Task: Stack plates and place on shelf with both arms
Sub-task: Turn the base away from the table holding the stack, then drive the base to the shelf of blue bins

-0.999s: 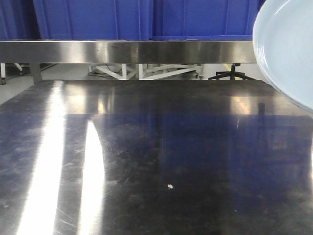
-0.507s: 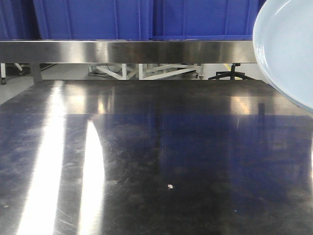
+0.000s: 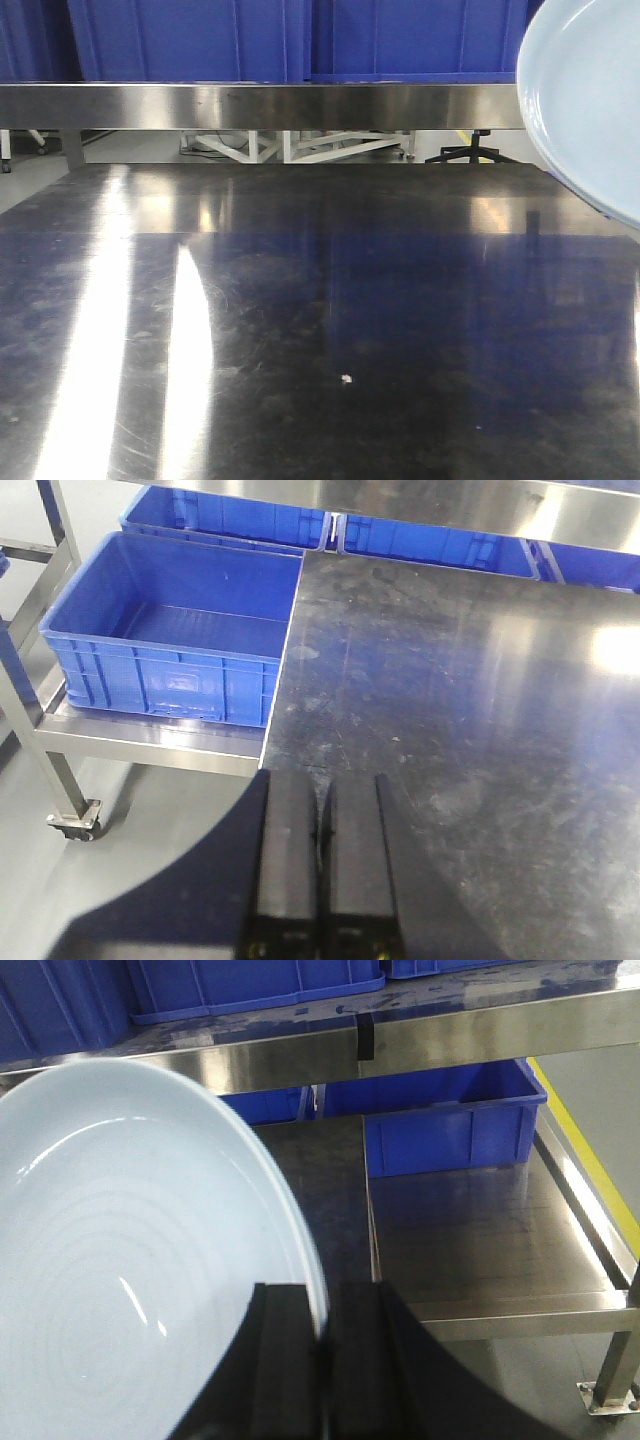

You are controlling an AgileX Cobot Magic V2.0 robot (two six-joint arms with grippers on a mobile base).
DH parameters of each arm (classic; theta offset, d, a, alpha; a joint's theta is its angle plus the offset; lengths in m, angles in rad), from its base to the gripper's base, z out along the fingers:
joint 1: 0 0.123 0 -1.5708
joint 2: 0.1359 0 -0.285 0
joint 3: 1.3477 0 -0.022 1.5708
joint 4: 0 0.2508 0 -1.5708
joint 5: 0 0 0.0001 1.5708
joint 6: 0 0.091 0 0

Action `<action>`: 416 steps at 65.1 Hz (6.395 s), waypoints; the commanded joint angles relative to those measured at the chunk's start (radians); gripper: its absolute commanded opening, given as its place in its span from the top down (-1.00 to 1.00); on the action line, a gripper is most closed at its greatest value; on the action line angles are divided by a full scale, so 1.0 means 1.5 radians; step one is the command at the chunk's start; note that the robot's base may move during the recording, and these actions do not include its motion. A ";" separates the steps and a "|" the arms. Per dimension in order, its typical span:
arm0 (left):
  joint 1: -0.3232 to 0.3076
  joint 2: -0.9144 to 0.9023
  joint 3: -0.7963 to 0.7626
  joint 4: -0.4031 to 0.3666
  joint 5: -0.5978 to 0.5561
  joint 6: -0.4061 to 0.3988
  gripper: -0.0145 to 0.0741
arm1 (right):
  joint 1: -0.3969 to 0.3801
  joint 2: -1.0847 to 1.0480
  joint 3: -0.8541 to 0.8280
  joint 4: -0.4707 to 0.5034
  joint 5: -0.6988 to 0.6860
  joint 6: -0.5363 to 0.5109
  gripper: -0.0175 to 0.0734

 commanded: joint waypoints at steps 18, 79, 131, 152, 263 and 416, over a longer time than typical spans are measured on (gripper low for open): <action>-0.005 0.001 -0.020 0.001 -0.053 -0.005 0.48 | -0.004 0.001 -0.020 -0.003 -0.073 -0.003 0.49; -0.005 0.001 -0.020 0.001 -0.053 -0.005 0.48 | -0.004 0.001 -0.020 -0.003 -0.073 -0.003 0.49; -0.005 0.001 -0.020 0.001 -0.053 -0.005 0.48 | -0.004 0.001 -0.020 -0.003 -0.073 -0.003 0.49; -0.005 0.001 -0.020 0.001 -0.053 -0.005 0.48 | -0.004 0.001 -0.020 -0.003 -0.073 -0.003 0.49; -0.005 0.001 -0.020 0.001 -0.053 -0.005 0.48 | -0.003 0.001 -0.020 -0.003 -0.073 -0.003 0.49; -0.005 0.001 -0.020 0.001 -0.053 -0.005 0.48 | -0.003 0.001 -0.020 -0.003 -0.072 -0.003 0.49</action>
